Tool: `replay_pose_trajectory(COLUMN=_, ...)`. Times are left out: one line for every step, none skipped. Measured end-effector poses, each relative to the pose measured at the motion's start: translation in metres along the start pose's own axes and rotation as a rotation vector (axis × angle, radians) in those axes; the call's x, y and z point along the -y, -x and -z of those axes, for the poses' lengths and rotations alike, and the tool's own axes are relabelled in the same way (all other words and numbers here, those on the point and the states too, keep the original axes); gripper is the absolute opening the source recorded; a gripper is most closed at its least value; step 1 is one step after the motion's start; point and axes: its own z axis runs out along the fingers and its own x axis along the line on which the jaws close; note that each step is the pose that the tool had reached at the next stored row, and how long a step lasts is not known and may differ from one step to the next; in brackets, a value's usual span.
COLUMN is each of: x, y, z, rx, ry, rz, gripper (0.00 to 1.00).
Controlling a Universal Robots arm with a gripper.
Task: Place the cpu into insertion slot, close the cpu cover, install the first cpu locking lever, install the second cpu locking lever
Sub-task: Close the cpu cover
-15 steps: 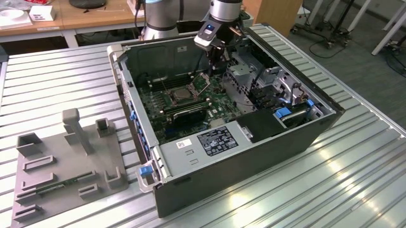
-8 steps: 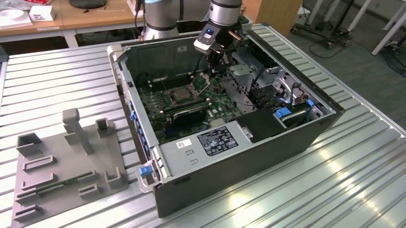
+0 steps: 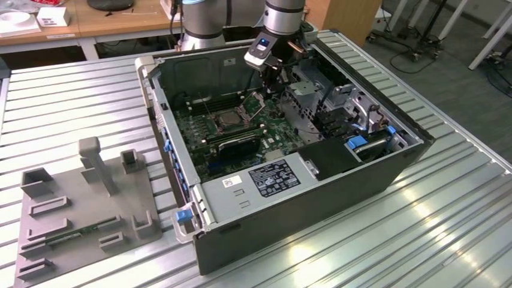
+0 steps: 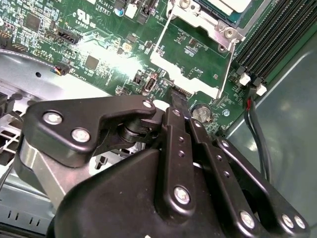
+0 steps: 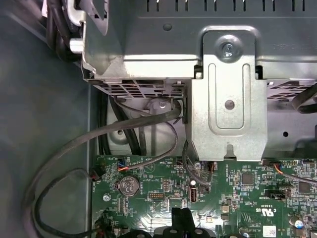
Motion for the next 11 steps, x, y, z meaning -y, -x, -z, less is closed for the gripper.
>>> replay_pose_trajectory(x=0.0001, y=0.0000, z=0.0000, rx=0.0000, ry=0.0000, rz=0.000, gripper=0.11)
replay_pose_trajectory(x=0.0009, y=0.0000, z=-0.0002, rx=-0.0003, ry=0.0001, rz=0.000, gripper=0.11)
replay_pose_trajectory(x=0.0022, y=-0.0001, z=-0.0003, rx=-0.0003, ry=0.0005, rz=0.000, gripper=0.11)
replay_pose_trajectory(x=0.0040, y=0.0000, z=-0.0003, rx=-0.0002, ry=0.0013, rz=0.000, gripper=0.11)
replay_pose_trajectory(x=0.0064, y=0.0000, z=-0.0004, rx=-0.0001, ry=0.0024, rz=0.000, gripper=0.11)
replay_pose_trajectory(x=0.0093, y=-0.0001, z=-0.0005, rx=-0.0001, ry=0.0040, rz=0.000, gripper=0.11)
replay_pose_trajectory(x=0.0126, y=-0.0002, z=-0.0007, rx=-0.0002, ry=0.0059, rz=0.000, gripper=0.11)
replay_pose_trajectory(x=0.0158, y=-0.0003, z=-0.0008, rx=-0.0002, ry=0.0078, rz=0.000, gripper=0.11)
replay_pose_trajectory(x=0.0190, y=-0.0004, z=-0.0009, rx=-0.0002, ry=0.0100, rz=0.000, gripper=0.11)
replay_pose_trajectory(x=0.0227, y=-0.0005, z=-0.0010, rx=-0.0002, ry=0.0124, rz=0.000, gripper=0.11)
replay_pose_trajectory(x=0.0263, y=-0.0006, z=-0.0011, rx=-0.0002, ry=0.0146, rz=0.000, gripper=0.11)
